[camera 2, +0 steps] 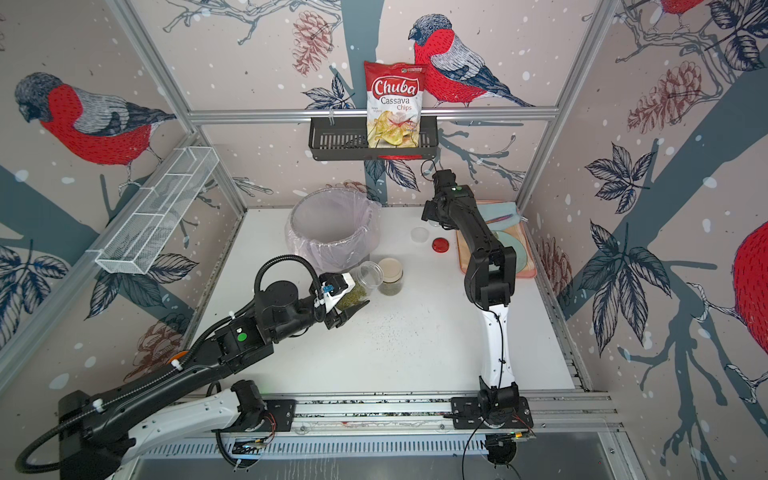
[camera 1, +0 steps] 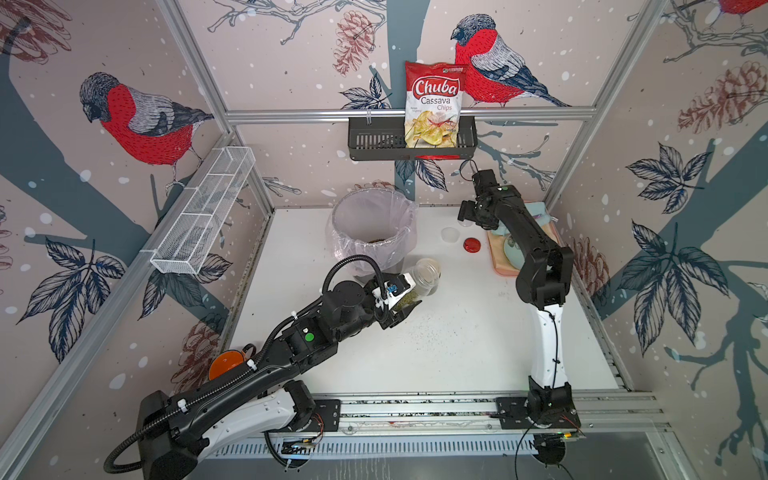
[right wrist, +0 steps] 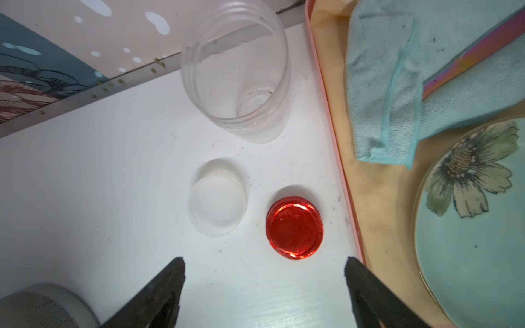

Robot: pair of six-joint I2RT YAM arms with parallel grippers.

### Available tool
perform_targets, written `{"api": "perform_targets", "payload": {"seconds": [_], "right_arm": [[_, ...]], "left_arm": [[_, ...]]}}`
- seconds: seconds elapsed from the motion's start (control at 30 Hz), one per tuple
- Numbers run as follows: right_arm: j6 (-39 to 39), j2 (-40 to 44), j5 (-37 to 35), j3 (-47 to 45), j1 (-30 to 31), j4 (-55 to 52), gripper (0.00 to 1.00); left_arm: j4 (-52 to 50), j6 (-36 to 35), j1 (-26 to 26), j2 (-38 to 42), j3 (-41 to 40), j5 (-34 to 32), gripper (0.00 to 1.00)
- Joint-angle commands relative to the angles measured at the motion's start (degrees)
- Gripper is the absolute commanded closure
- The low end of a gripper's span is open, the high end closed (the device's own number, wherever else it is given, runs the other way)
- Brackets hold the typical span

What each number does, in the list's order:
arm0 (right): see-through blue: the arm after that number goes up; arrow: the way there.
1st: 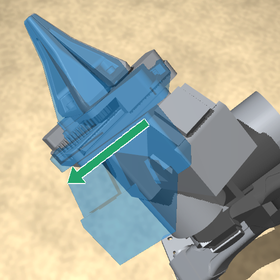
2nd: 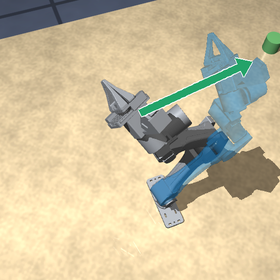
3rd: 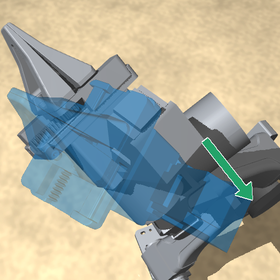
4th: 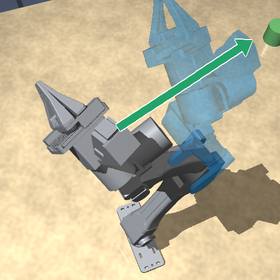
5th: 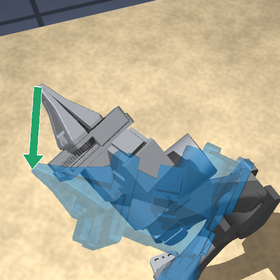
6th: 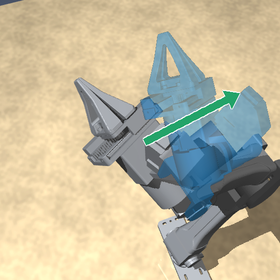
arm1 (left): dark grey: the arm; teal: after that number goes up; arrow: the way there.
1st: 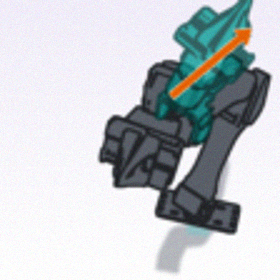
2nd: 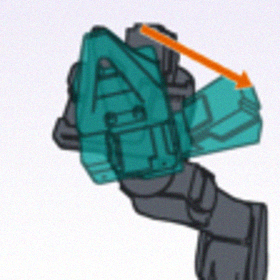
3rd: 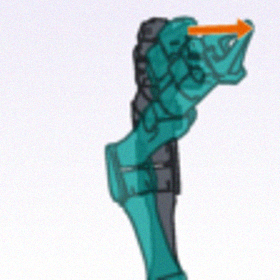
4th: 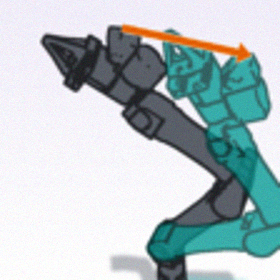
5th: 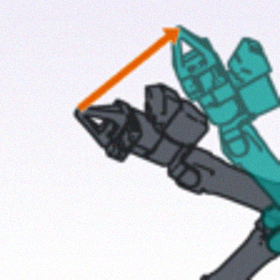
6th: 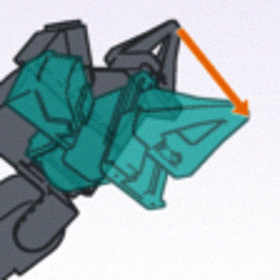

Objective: Empty moldy mung beans from jars
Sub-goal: Place the lid at the center of the board.

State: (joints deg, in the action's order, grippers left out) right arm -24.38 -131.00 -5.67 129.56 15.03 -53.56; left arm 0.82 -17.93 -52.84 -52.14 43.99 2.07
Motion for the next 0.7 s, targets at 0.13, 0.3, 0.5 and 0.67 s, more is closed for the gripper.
{"api": "perform_targets", "payload": {"seconds": [0.13, 0.3, 0.5, 0.67], "right_arm": [[1.8, 11.4, 1.2, -9.0, 1.4, 1.9, 0.12], [2.4, 20.4, 1.5, -18.7, 1.9, 5.7, 0.12], [2.1, 31.0, 4.1, -32.6, 2.5, 13.8, 0.13], [2.3, 37.2, 5.9, -40.3, 2.8, 17.4, 0.13]], "left_arm": [[1.3, -0.9, 0.0, -1.8, 5.7, 1.0, 0.41], [-1.8, -2.5, 0.0, -4.0, 11.5, -1.9, 0.41], [-5.1, -6.1, 0.0, -6.3, 16.3, -6.1, 0.40], [-4.8, -8.8, 0.0, -7.6, 18.4, -11.2, 0.40]]}}
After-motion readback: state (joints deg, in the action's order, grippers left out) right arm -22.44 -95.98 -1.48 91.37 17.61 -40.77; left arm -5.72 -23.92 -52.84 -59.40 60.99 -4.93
